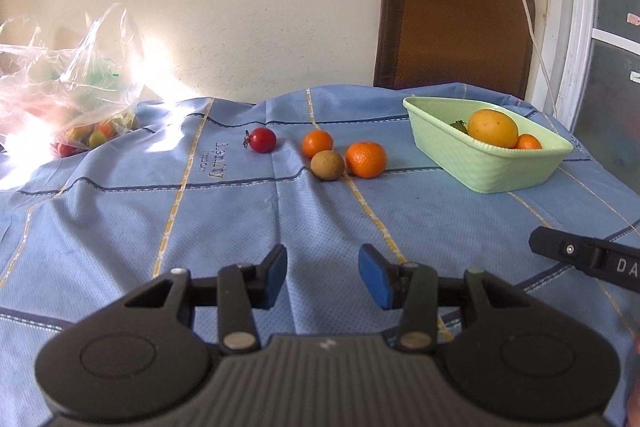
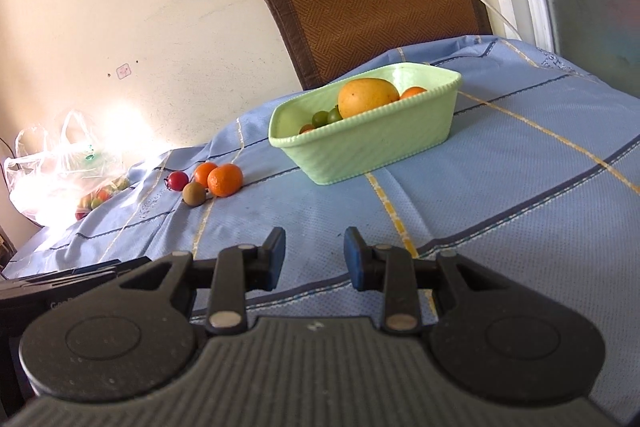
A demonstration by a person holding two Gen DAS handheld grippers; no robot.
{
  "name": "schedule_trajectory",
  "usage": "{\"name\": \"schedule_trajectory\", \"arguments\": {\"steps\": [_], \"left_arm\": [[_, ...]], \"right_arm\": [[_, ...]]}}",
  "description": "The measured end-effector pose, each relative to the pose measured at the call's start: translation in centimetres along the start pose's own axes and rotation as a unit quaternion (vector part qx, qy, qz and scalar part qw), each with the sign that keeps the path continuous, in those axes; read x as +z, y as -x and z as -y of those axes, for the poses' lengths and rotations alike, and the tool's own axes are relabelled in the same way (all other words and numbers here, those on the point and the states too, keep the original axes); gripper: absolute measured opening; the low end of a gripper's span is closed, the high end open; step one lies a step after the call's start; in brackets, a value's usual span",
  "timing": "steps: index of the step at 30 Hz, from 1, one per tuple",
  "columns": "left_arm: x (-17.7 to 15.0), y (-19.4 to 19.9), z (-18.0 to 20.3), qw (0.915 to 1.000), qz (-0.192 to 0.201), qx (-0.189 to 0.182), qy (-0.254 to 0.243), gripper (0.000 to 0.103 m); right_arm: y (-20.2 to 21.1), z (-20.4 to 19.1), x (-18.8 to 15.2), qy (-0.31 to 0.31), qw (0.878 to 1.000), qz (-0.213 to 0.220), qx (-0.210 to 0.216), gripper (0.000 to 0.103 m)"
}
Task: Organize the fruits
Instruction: 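Withdraw both open tools from the bowl toward the loose fruits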
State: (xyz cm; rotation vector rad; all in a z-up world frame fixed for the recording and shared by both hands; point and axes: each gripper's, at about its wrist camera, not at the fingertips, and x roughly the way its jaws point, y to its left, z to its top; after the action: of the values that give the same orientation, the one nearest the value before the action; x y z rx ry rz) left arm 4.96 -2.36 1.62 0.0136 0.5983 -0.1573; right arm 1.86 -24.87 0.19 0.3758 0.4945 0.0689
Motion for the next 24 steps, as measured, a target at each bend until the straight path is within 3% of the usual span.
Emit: {"name": "schedule_trajectory", "arguments": {"steps": [5, 24], "left_arm": [[-0.2, 0.2, 0.3, 0.9999, 0.007, -0.001, -0.008, 0.042], [-0.4, 0.8, 1.3, 0.9989, 0.023, 0.006, -0.040, 0.044]], "right_arm": [[0.0, -0.2, -0.1, 0.004, 1.000, 0.001, -0.003, 0.043], [0.4, 0.3, -0.1, -0.007, 1.000, 0.012, 0.009, 0.043]]}}
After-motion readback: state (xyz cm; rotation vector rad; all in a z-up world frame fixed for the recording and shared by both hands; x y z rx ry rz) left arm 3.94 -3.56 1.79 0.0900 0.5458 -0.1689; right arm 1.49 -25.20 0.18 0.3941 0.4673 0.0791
